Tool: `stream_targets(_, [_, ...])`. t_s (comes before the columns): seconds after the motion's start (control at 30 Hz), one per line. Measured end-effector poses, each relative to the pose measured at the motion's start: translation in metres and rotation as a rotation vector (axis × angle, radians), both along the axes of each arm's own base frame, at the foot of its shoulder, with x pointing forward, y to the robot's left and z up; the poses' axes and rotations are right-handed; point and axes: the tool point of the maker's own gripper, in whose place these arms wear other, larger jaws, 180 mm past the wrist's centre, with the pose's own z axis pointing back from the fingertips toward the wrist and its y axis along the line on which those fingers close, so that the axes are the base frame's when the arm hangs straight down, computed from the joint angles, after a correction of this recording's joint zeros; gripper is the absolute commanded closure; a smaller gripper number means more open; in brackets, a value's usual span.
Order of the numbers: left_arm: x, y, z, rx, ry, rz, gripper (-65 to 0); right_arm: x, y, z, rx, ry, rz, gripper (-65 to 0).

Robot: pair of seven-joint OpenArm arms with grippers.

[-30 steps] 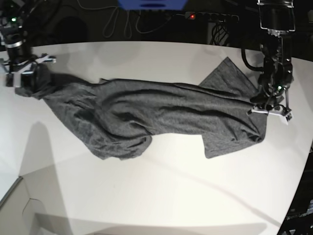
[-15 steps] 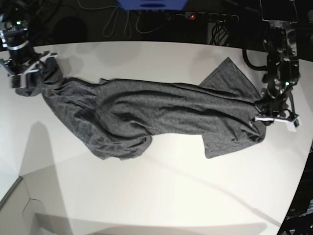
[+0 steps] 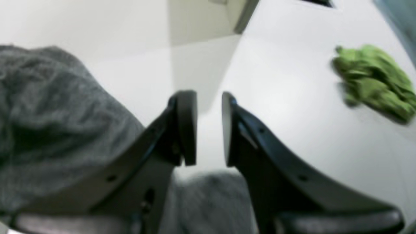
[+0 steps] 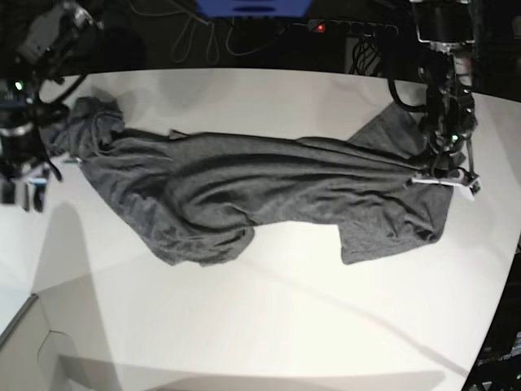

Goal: Layout the t-shirt on the table in an organized manner, then fold the t-shirt properly
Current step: 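Move the right gripper to the shirt's hem and grasp it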

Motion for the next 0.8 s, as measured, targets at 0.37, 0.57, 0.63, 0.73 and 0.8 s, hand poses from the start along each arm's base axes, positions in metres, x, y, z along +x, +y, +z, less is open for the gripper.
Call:
stream_targets(0.37, [-0.038, 0.061, 0.006, 0.004, 0.033, 0.119, -6.6, 0.094, 0.090, -0.093, -0.025, 0.302, 0.273, -14.5])
stream_targets(0.57, [-0.047, 0.070, 0.006, -0.002, 0.038, 0.156, -6.6, 0.132, 0.116, -0.090, 0.044, 0.323, 0.309, -29.7])
stream_targets(0.63, [-0.047, 0.071, 0.006, 0.002, 0.037, 0.155, -6.6, 0.142, 0.126, -0.087, 0.048, 0.352, 0.323, -37.3])
stream_targets(0.73, [-0.047, 0.071, 0.006, 0.004, 0.037, 0.155, -6.6, 0.150, 0.153, -0.090, 0.030, 0.399, 0.391, -43.5])
stream_targets(0.8, [-0.047, 0.070, 0.005, 0.001, 0.038, 0.156, -6.6, 0.149, 0.182, -0.096, 0.023, 0.420, 0.458, -43.8])
